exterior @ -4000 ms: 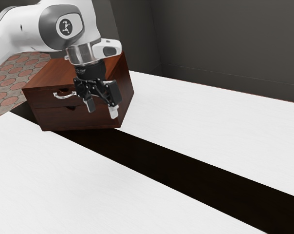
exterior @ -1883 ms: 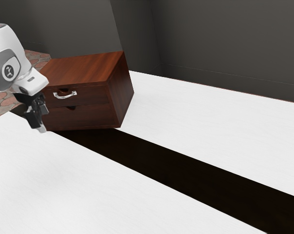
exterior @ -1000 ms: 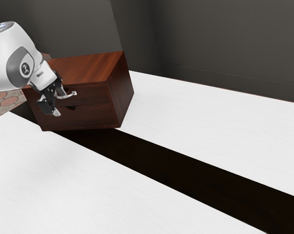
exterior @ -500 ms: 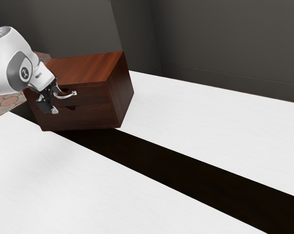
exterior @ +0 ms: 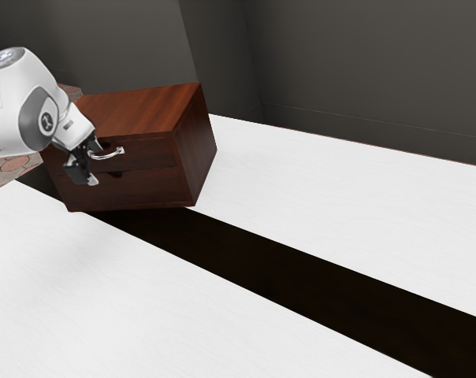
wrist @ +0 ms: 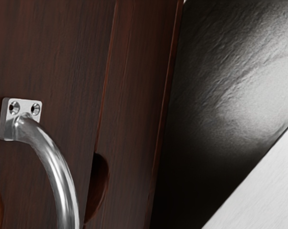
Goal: Pull the drawer handle with one arm to open the drawer
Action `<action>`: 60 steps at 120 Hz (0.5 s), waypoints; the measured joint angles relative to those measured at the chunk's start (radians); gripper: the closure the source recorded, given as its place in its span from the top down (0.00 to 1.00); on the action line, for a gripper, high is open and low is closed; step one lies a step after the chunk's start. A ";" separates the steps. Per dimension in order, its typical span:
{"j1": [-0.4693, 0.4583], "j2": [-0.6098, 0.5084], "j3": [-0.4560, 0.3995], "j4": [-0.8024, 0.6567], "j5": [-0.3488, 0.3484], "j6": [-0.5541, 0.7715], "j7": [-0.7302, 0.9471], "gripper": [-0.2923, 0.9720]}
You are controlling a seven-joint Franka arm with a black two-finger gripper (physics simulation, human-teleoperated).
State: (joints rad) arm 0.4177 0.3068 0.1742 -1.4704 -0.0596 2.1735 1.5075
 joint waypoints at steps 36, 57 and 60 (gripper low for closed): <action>-0.006 0.005 -0.001 -0.001 -0.004 -0.014 0.006 0.77; -0.008 0.004 -0.001 -0.007 -0.010 -0.023 0.009 0.77; -0.008 0.004 -0.001 -0.007 -0.011 -0.025 0.009 0.77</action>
State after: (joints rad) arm 0.4095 0.3110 0.1734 -1.4779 -0.0702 2.1481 1.5165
